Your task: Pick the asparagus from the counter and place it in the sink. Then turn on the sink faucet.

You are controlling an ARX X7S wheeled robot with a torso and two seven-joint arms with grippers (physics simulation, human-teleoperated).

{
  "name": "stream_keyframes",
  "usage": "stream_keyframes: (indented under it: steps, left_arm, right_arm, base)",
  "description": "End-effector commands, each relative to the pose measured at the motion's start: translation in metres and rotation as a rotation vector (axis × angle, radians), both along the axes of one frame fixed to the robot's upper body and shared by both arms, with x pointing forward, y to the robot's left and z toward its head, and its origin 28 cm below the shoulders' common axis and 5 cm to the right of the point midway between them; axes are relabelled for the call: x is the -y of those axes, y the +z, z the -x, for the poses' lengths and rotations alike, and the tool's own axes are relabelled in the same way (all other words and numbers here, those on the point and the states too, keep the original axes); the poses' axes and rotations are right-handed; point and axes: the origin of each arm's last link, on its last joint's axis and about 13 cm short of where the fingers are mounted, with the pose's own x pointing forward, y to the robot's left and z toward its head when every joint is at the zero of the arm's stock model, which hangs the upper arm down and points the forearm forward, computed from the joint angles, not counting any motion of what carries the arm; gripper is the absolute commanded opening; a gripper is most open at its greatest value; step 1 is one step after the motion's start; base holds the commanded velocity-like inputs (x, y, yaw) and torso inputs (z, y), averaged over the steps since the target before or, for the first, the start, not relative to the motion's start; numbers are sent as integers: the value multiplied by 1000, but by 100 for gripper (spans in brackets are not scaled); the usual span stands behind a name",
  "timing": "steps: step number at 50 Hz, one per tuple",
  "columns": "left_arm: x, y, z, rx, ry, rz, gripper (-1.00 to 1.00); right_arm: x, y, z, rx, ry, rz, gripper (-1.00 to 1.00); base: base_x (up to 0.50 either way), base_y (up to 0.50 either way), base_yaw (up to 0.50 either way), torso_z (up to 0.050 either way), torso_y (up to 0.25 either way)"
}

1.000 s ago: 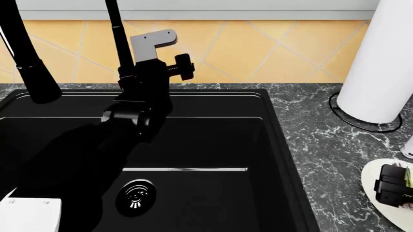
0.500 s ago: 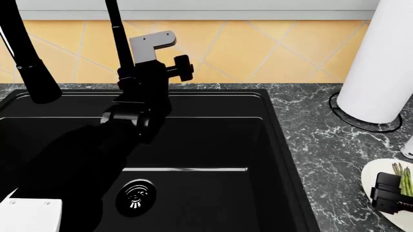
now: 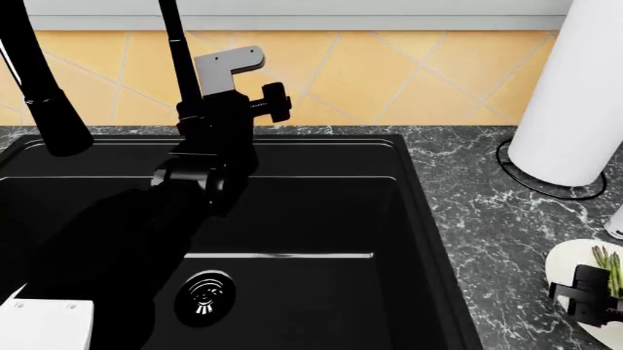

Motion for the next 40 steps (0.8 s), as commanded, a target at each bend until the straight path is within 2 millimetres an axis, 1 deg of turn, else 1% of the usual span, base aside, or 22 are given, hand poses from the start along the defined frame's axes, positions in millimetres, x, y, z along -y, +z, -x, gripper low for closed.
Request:
stream_keyframes:
  steps: [1, 14, 19, 23, 27, 30, 34, 36, 40]
  left_arm:
    - [0, -1, 0, 0, -2, 1, 100]
    - [0, -1, 0, 0, 0, 3, 100]
    - [0, -1, 0, 0, -2, 4, 100]
    - [-1, -2, 0, -1, -1, 4, 100]
    - [0, 0, 0, 2, -3, 8, 100]
    - [-1, 1, -1, 2, 2, 10, 100]
    - [-1, 2, -1, 5, 2, 11, 100]
    - [-1, 2, -1, 6, 1, 13, 100]
    - [0, 4, -1, 9, 0, 15, 100]
  right_arm:
    - [-1, -2, 0, -7, 1, 0, -100]
    - [-1, -1, 0, -3, -2, 6, -100]
    - [-1, 5, 0, 11, -6, 28, -100]
    - [-2, 17, 1, 44, -8, 48, -100]
    - [-6, 36, 2, 94, 10, 62, -100]
    - [-14, 51, 2, 139, 54, 68, -100]
    - [-25, 66, 0, 181, 119, 79, -100]
    - [-30, 72, -3, 200, 144, 71, -100]
    - [-42, 74, -10, 213, 219, 67, -100]
  base:
    - [0, 0, 0, 0, 0]
    - [0, 0, 0, 0, 0]
    - [0, 0, 0, 0, 0]
    - [0, 0, 0, 0, 0]
    - [0, 0, 0, 0, 0]
    - [0, 0, 0, 0, 0]
    - [0, 0, 0, 0, 0]
    - [0, 0, 0, 0, 0]
    - [0, 0, 0, 0, 0]
